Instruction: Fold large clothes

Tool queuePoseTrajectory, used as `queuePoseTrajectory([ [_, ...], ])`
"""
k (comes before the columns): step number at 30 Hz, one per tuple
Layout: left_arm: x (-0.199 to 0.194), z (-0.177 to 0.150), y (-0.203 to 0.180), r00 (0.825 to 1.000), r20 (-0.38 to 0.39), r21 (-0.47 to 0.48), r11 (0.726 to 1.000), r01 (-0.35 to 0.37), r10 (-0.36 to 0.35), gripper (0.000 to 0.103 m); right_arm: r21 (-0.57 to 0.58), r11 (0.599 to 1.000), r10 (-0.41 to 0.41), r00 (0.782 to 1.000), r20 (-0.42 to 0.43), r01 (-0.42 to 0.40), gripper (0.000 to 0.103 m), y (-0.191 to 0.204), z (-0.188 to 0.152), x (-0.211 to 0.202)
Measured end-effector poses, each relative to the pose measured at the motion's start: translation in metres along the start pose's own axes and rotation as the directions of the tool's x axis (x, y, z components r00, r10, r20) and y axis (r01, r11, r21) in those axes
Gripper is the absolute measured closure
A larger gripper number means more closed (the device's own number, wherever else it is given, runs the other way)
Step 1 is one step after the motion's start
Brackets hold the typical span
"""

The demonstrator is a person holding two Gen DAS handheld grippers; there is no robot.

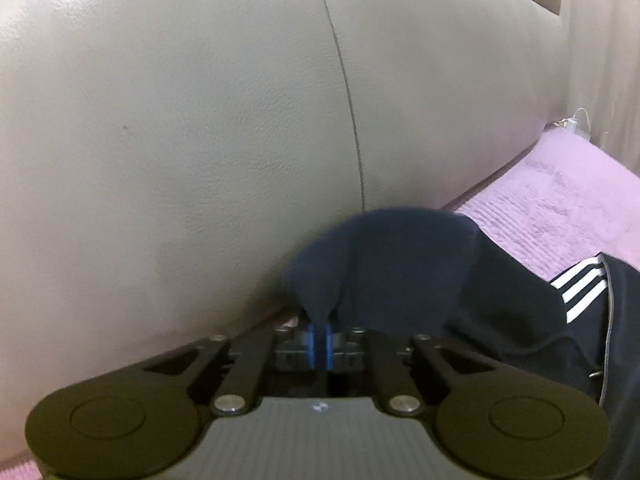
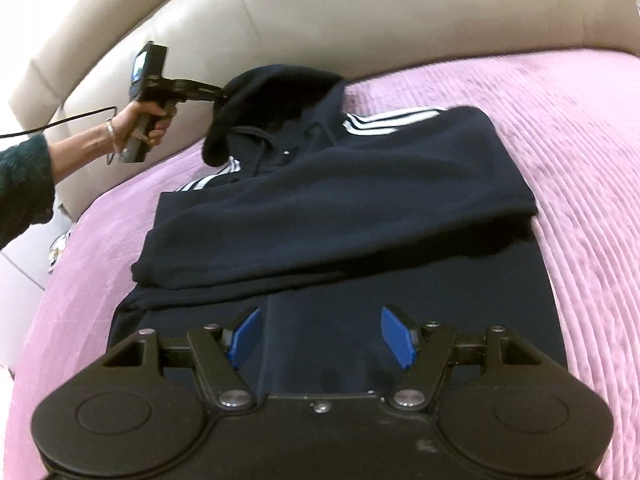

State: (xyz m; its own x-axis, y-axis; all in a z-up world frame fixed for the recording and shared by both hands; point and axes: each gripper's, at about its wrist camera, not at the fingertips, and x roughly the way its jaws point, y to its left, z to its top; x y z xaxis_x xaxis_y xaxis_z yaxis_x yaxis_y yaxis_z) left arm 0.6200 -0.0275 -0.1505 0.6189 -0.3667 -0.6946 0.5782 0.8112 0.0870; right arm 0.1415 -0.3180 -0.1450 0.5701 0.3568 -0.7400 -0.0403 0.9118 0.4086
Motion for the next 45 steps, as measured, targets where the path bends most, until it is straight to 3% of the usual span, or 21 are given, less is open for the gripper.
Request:
queuePoseTrajectory([
  [3,-0.021,0.001,-0.006,0.996,0.088,0.007,0.999,-0.036,0.036,0.098,-0.018,1.000,-0.010,1.000,-0.010,0.010,0.025,0.003,-0.001,-0.001],
  [8,-0.084,0.012,-0.022,0.984,0.180,0.005,1.000,-0.013,0.012,0.098,-0.084,0.996,0.037,0.999,0.031,-0.034,0.025,0.017,0.007,-0.008],
  [11,-0.134,0.018,-0.043,0.968,0.251,0.014,1.000,-0.003,-0.001,0.098,-0.110,0.992,0.069,0.995,0.069,-0.061,0.025,0.024,0.010,-0.017],
  [16,-0.220,0.008,-0.103,0.936,0.350,0.074,0.997,0.016,-0.040,0.098,-0.126,0.987,0.115,0.985,0.125,-0.099,0.025,0.024,0.011,-0.036],
  [19,-0.248,-0.012,-0.158,0.928,0.364,0.129,0.991,0.042,-0.086,0.098,-0.099,0.989,0.128,0.980,0.154,-0.114,0.025,0.016,0.012,-0.047],
  [24,-0.267,-0.083,-0.226,0.936,0.264,0.182,0.965,0.189,-0.233,0.097,0.000,0.993,0.113,0.970,0.213,-0.116,0.025,-0.014,0.015,-0.064],
  [28,-0.241,-0.147,-0.258,0.938,0.122,0.175,0.937,0.301,-0.324,0.096,0.079,0.987,0.118,0.969,0.216,-0.137,0.023,-0.036,0.021,-0.067],
  [31,-0.212,-0.186,-0.274,0.924,-0.018,0.147,0.913,0.381,-0.383,0.089,0.107,0.981,0.137,0.971,0.197,-0.160,0.022,-0.039,0.030,-0.057],
  [32,-0.208,-0.194,-0.275,0.922,-0.040,0.160,0.908,0.387,-0.386,0.085,0.109,0.979,0.147,0.971,0.188,-0.170,0.022,-0.039,0.035,-0.051],
  [34,-0.212,-0.211,-0.278,0.909,-0.065,0.177,0.892,0.416,-0.411,0.065,0.106,0.977,0.166,0.972,0.164,-0.185,0.022,-0.035,0.046,-0.036],
  [38,-0.237,-0.211,-0.256,0.856,0.004,0.080,0.853,0.516,-0.518,0.038,0.110,0.974,0.190,0.980,0.065,-0.197,0.022,-0.022,0.062,0.007],
  [40,-0.241,-0.205,-0.241,0.867,0.081,-0.012,0.869,0.494,-0.492,0.017,0.111,0.976,0.185,0.983,0.012,-0.185,0.022,-0.017,0.063,0.030],
  [42,-0.239,-0.201,-0.220,0.899,0.150,-0.118,0.895,0.430,-0.412,0.016,0.113,0.980,0.167,0.985,-0.039,-0.162,0.023,-0.012,0.061,0.055],
  [45,-0.217,-0.204,-0.192,0.958,0.133,-0.277,0.919,0.281,-0.253,0.019,0.161,0.976,0.165,0.982,-0.090,-0.149,0.022,-0.018,0.055,0.089],
])
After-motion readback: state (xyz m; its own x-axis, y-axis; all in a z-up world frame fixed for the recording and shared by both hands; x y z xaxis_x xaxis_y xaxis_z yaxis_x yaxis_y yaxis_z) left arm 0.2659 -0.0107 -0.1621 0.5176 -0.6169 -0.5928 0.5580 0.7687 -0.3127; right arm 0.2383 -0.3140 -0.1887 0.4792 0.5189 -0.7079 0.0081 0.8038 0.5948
